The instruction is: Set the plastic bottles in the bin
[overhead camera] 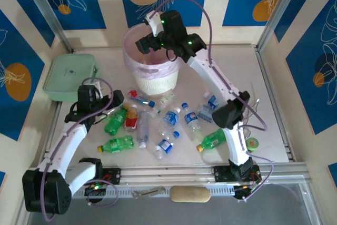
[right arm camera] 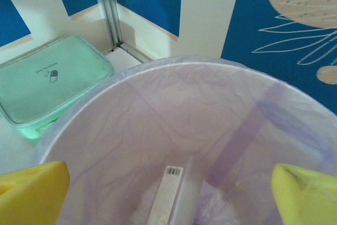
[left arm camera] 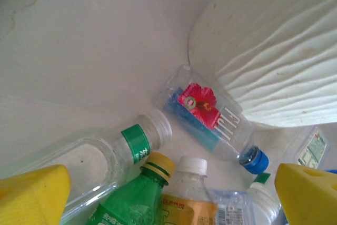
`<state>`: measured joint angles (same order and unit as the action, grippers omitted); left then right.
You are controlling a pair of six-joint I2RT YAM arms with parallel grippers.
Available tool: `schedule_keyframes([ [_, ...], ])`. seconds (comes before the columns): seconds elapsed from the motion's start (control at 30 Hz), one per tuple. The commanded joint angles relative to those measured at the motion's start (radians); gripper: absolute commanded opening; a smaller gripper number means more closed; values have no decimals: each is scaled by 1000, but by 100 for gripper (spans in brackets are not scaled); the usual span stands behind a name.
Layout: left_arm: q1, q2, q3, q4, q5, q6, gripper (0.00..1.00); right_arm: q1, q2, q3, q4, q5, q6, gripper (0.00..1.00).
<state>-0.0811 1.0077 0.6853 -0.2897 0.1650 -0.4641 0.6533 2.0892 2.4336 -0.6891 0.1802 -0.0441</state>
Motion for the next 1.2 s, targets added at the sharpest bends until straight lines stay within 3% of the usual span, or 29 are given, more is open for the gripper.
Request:
schedule_keyframes([
  [0.0, 11, 33, 83, -165, 75, 83, 99, -6, -162, -190, 88, 21, 18, 99],
  [0.23, 12, 131, 216, -410, 102, 252, 99, -50, -502, -757, 291, 42, 147, 99],
  [0.37, 13, 199, 307, -529, 50, 356, 99, -115, -664, -1021, 353, 38, 240, 99],
  [0.5, 12, 265, 350, -541, -39, 394, 99, -196, -772, -1221, 386, 15, 342, 99],
  [0.6, 12, 334, 375, -566, -154, 437, 99, -233, -831, -1330, 410, 20, 380, 99],
  [0.8, 12, 429, 390, -542, -278, 477, 99, -260, -917, -1466, 469, 87, 402, 99],
  [1.17, 43, 643, 447, -478, -233, 545, 96, -279, -955, -1541, 508, 120, 449, 99],
])
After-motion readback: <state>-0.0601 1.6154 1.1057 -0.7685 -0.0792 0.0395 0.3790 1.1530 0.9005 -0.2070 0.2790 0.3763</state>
